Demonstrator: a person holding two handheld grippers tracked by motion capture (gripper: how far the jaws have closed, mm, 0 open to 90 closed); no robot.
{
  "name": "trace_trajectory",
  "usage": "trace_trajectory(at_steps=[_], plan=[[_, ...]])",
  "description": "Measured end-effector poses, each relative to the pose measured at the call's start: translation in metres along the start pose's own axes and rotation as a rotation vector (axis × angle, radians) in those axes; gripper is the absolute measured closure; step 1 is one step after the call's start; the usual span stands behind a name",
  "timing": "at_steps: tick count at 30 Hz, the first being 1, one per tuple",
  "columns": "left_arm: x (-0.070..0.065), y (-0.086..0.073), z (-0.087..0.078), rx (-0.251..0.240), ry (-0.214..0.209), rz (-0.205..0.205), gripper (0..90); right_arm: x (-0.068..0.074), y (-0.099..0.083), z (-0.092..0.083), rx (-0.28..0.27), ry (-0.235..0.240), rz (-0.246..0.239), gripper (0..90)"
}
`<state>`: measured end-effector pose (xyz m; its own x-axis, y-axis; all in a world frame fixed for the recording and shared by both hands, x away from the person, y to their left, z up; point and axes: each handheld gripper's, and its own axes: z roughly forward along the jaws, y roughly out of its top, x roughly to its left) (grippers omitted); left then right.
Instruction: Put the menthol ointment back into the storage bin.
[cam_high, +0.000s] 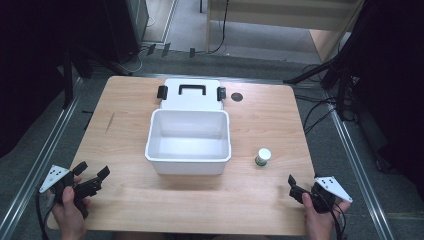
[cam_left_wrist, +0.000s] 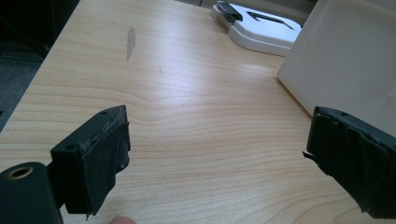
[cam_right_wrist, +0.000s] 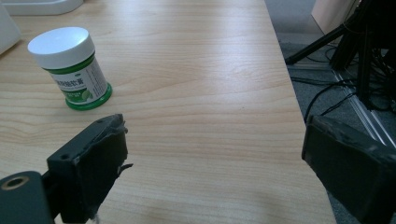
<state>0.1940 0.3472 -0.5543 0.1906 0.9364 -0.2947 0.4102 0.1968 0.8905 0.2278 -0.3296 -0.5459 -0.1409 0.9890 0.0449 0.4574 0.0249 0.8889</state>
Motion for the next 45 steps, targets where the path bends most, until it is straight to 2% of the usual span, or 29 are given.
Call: trace_trajectory(at_steps=[3, 7, 10, 11, 12, 15, 17, 18, 21, 22, 23, 24, 26, 28, 29, 30, 32, 34, 35, 36, 40, 45], plan=[[0.0, 0.0, 0.0, 0.0, 0.002, -0.001, 6.8, 0.001, 0.0, 0.0, 0.005, 0.007, -0.008, 7.5], [0.0, 0.0, -0.001, -0.005, 0.01, 0.008, 6.7, 0.001, 0.001, 0.002, 0.032, 0.049, -0.01, 12.4], [-0.003, -0.001, -0.001, -0.005, 0.033, 0.02, 6.7, 0.001, 0.003, 0.004, 0.088, 0.064, -0.017, 12.6], [-0.003, -0.001, -0.001, -0.005, 0.033, 0.02, 6.7, 0.001, 0.003, 0.004, 0.088, 0.064, -0.017, 12.6], [-0.006, -0.002, -0.002, -0.01, 0.045, 0.045, 6.7, 0.002, 0.008, 0.004, 0.128, 0.069, -0.035, 12.7], [-0.008, -0.002, -0.001, -0.012, 0.061, 0.058, 6.7, 0.004, 0.013, 0.003, 0.148, 0.089, -0.036, 13.0], [-0.009, -0.002, -0.001, -0.005, 0.08, 0.063, 6.7, 0.006, 0.02, 0.002, 0.182, 0.117, -0.046, 13.2], [-0.009, -0.002, -0.001, -0.009, 0.085, 0.059, 6.7, 0.009, 0.025, 0.002, 0.216, 0.128, -0.066, 13.3], [-0.006, -0.002, -0.003, -0.026, 0.071, 0.039, 6.7, 0.012, 0.032, 0.002, 0.266, 0.153, -0.096, 13.4], [-0.006, -0.003, -0.004, -0.038, 0.068, 0.029, 6.7, 0.013, 0.036, 0.003, 0.299, 0.15, -0.115, 13.4], [-0.006, -0.003, -0.004, -0.038, 0.068, 0.029, 6.7, 0.013, 0.036, 0.003, 0.299, 0.15, -0.115, 13.4], [-0.005, -0.003, -0.005, -0.042, 0.069, 0.025, 6.7, 0.015, 0.039, 0.003, 0.326, 0.155, -0.131, 13.5], [-0.005, -0.002, -0.003, -0.023, 0.068, 0.026, 6.7, 0.018, 0.05, 0.005, 0.412, 0.158, -0.179, 13.9], [-0.005, -0.001, -0.002, -0.008, 0.06, 0.025, 6.7, 0.021, 0.057, 0.007, 0.458, 0.19, -0.195, 14.0], [-0.005, -0.001, -0.002, -0.008, 0.06, 0.025, 6.7, 0.021, 0.057, 0.007, 0.458, 0.19, -0.195, 14.0], [-0.004, -0.001, -0.002, -0.005, 0.061, 0.021, 6.7, 0.024, 0.066, 0.009, 0.522, 0.225, -0.207, 14.3], [-0.004, -0.001, -0.001, 0.002, 0.064, 0.019, 6.7, 0.028, 0.072, 0.012, 0.58, 0.24, -0.218, 14.4], [-0.004, -0.001, -0.001, 0.006, 0.056, 0.023, 6.7, 0.035, 0.078, 0.016, 0.638, 0.244, -0.26, 14.5], [-0.004, -0.001, -0.001, 0.006, 0.056, 0.023, 6.7, 0.035, 0.078, 0.016, 0.638, 0.244, -0.26, 14.5], [-0.004, -0.001, 0.0, 0.007, 0.045, 0.022, 6.7, 0.043, 0.083, 0.019, 0.678, 0.252, -0.314, 14.5], [-0.004, -0.001, 0.0, 0.014, 0.034, 0.016, 6.7, 0.059, 0.092, 0.028, 0.755, 0.286, -0.416, 15.2], [-0.003, 0.0, 0.001, 0.024, 0.03, 0.012, 6.7, 0.08, 0.103, 0.038, 0.864, 0.322, -0.485, 15.5]])
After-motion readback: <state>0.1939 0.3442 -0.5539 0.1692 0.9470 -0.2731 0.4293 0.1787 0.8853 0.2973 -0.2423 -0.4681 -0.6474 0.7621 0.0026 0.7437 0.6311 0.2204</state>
